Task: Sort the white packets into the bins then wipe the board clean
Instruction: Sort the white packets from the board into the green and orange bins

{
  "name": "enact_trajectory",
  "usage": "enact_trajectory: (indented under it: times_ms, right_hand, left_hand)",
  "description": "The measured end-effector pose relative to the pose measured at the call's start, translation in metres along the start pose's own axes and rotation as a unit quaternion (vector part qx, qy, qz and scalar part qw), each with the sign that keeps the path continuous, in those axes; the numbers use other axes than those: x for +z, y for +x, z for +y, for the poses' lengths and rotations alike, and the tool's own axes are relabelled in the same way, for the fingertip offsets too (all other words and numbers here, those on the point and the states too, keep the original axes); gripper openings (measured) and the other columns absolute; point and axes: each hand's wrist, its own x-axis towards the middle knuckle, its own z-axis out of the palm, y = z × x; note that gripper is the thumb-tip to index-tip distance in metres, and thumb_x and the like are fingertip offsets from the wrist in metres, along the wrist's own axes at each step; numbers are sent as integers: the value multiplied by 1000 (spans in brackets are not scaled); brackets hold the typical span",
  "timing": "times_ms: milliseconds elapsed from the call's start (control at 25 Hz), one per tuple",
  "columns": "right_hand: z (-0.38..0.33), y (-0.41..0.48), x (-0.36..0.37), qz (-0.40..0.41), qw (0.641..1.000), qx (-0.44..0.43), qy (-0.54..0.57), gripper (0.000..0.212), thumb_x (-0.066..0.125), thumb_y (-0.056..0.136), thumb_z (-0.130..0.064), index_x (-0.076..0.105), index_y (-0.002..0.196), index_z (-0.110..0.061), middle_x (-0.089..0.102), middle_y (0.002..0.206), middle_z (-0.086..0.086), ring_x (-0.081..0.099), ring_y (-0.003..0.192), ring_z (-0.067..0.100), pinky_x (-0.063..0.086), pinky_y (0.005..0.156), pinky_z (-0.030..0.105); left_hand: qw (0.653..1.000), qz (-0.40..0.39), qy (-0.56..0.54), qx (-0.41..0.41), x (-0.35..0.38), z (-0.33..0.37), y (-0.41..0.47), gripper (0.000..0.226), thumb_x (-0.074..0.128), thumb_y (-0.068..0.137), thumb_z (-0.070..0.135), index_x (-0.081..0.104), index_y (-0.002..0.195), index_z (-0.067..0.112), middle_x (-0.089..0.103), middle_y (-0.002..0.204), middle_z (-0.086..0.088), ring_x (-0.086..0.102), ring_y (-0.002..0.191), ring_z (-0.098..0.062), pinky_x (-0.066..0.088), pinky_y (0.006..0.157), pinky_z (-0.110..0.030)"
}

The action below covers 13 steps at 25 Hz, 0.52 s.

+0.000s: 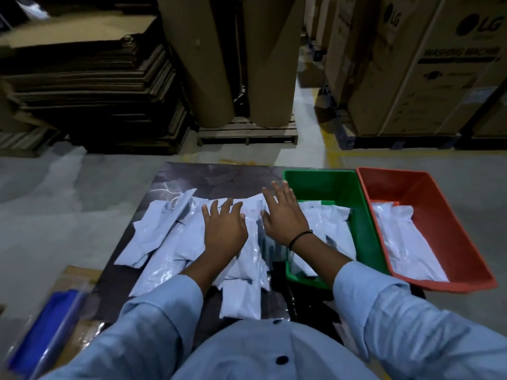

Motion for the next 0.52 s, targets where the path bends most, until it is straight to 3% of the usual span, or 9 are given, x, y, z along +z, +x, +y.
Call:
enact_trajectory:
  times_ms: [240, 360, 520]
  right_hand:
    - [-65, 7, 37, -33, 999, -7, 4, 63, 46, 98, -36, 28, 153, -11, 18, 161, 19, 6, 149, 42, 13, 121, 54]
    - [-86, 3, 57, -69, 997, 15, -23, 66, 41, 99, -42, 22, 155, -14, 8, 163, 19, -2, 149, 42, 3, 122, 52]
    - [-108, -3, 75, -83, 991, 85, -68, 68, 34, 97, -55, 23, 154, -20, 4, 163, 20, -4, 148, 45, 0, 120, 56]
  left_hand:
    - [999, -32, -15, -10, 13, -78, -9, 51, 28, 103, 40, 54, 144, 24, 50, 153, -6, 33, 147, -37, 7, 123, -59]
    - [998, -63, -17, -2, 23, -111, -5, 59, 21, 98, 48, 51, 145, 27, 46, 156, -4, 33, 148, -34, 8, 124, -59]
    - [994, -109, -21, -14, 33, -134, -3, 54, 36, 104, 46, 38, 153, 24, 30, 164, -8, 24, 151, -36, 7, 125, -56]
